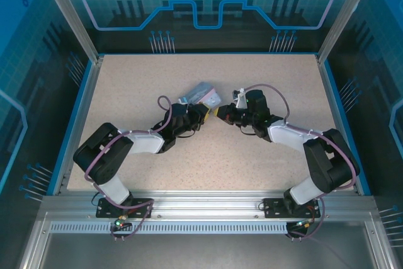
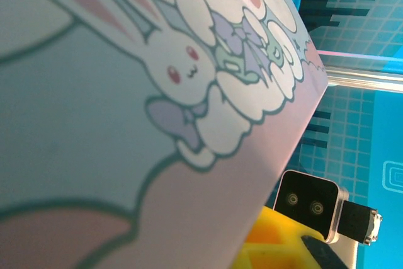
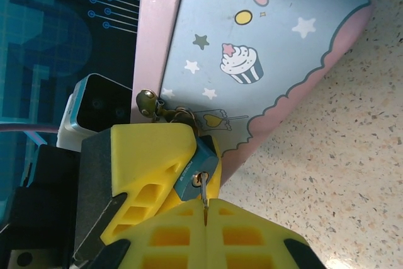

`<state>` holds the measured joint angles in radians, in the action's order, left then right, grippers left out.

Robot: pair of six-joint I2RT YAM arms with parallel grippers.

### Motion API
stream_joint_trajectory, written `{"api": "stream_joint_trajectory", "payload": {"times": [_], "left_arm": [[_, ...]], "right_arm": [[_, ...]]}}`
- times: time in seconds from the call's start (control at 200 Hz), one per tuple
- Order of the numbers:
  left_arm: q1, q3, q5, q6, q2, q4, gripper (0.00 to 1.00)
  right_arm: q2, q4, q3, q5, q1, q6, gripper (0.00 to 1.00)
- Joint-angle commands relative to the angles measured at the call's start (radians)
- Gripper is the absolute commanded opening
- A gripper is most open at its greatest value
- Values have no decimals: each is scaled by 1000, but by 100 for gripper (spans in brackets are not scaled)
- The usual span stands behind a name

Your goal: Unlock the padlock with the key

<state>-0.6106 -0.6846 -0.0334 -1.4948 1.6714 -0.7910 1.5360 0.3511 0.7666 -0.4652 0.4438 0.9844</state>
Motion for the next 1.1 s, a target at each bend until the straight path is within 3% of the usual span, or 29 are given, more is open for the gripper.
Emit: {"api": "stream_joint_trajectory", "payload": {"times": [0.0,0.24,0.815,0.93,1.096], "left_arm": [[-46,-1,-130,-11,-8,-33,0],[-46,1,-129,-10,-12,-34,0],[-46,14,-140,-9,-16,-38,0],[-47,18,-141,-11,-12,-40,0],[-48,22,-142,-9,-7,-38,0]], "right_arm": [[30,174,0,-48,4,65,0],[126,523,-97,-46,4,358,0],[200,715,-83,-99,-45,540,0],[178,648,-50,-107,-31,502,0],[77,373,-14,-81,-22,371,0]]}}
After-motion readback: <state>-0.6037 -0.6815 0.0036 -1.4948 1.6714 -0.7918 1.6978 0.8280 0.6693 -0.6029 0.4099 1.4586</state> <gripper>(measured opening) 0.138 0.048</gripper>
